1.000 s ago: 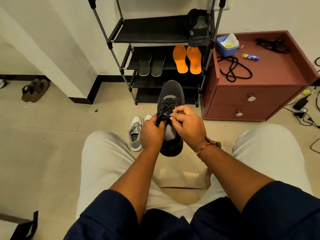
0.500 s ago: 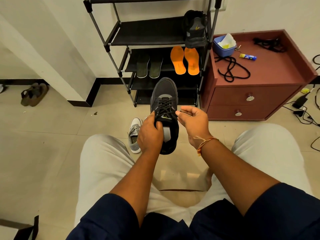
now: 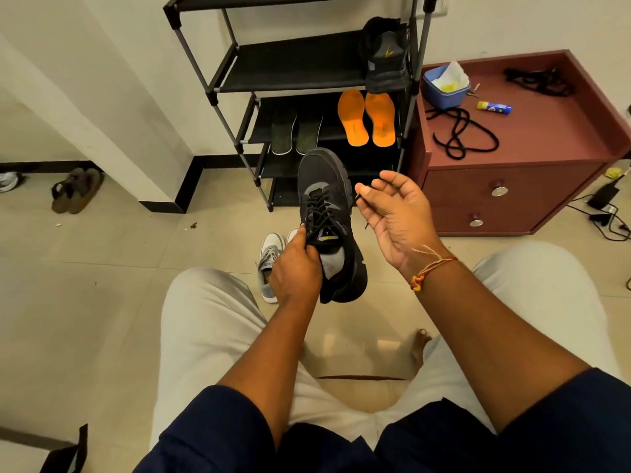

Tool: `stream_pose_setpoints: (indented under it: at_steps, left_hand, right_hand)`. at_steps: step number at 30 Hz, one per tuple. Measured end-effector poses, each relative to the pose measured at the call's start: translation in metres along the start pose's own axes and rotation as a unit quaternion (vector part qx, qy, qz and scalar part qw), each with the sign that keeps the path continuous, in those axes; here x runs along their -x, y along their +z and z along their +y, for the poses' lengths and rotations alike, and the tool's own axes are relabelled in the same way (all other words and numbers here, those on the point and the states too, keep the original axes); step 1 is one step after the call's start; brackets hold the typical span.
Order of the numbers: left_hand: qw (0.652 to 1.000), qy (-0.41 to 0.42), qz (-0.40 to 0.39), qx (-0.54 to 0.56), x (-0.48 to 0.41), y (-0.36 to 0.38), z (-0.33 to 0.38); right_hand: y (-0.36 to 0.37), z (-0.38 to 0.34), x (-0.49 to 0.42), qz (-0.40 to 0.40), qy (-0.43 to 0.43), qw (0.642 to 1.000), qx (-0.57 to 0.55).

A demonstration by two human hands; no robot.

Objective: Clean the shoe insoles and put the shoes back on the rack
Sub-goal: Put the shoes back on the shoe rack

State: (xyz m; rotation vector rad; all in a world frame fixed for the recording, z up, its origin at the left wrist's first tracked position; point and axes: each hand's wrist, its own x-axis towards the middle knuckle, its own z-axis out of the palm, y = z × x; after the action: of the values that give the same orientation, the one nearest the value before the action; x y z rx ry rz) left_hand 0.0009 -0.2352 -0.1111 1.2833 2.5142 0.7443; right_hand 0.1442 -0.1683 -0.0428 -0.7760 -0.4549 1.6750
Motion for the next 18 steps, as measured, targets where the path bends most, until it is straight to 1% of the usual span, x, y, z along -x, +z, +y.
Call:
stream_pose_setpoints:
  at_steps: [2,5,6,7,8,9,10,11,12,13,14,15,16,18]
  left_hand:
    - [1.0,0.004,-0.001,0.005,0.001,0.0,0.002]
    - [1.0,0.017,-0.006,-0.005,0.003,0.0,0.005]
    - [1.0,0.019,-0.007,-0.009,0.004,0.0,0.005]
    - [1.0,0.019,-0.009,-0.01,0.005,0.001,0.005]
    - [1.0,0.018,-0.01,-0.008,0.005,0.001,0.005]
    - [1.0,0.014,-0.01,-0.002,0.006,0.001,0.005]
    - [1.0,0.009,-0.008,0.006,0.006,0.002,0.005]
    - [1.0,0.005,-0.005,0.014,0.005,0.002,0.005]
    - [1.0,0.001,-0.003,0.02,0.005,0.002,0.005]
    - [1.0,-0.003,0.0,0.026,0.004,0.002,0.006]
    - [1.0,-0.006,0.003,0.03,0.003,0.002,0.006]
    - [0.999,-0.005,0.004,0.036,0.003,0.002,0.005]
    - [0.999,-0.001,0.005,0.042,0.003,0.003,0.005]
    - [0.999,0.011,0.007,0.051,0.003,0.003,0.005]
  right_hand:
    - [-0.002,0.004,-0.003,-0.004,0.024,1.0,-0.007]
    - [-0.012,0.016,-0.008,0.012,0.058,0.998,-0.01]
    - [-0.017,0.02,-0.01,0.013,0.058,0.998,0.012]
    - [-0.021,0.023,-0.01,0.012,0.046,0.996,0.076]
    - [-0.025,0.027,-0.011,0.007,0.029,0.985,0.168]
    - [-0.028,0.03,-0.01,-0.011,0.015,0.967,0.253]
    - [-0.032,0.034,-0.009,-0.039,0.014,0.95,0.31]
    - [-0.034,0.037,-0.007,-0.077,0.024,0.939,0.334]
    - [-0.037,0.041,-0.006,-0.113,0.02,0.92,0.374]
    - [-0.039,0.045,-0.006,-0.139,-0.003,0.888,0.438]
    - [-0.041,0.048,-0.005,-0.157,-0.039,0.84,0.518]
    - [-0.043,0.052,-0.006,-0.163,-0.071,0.797,0.577]
    - [-0.044,0.055,-0.005,-0.162,-0.104,0.763,0.617]
    - [-0.046,0.061,-0.004,-0.144,-0.179,0.723,0.651]
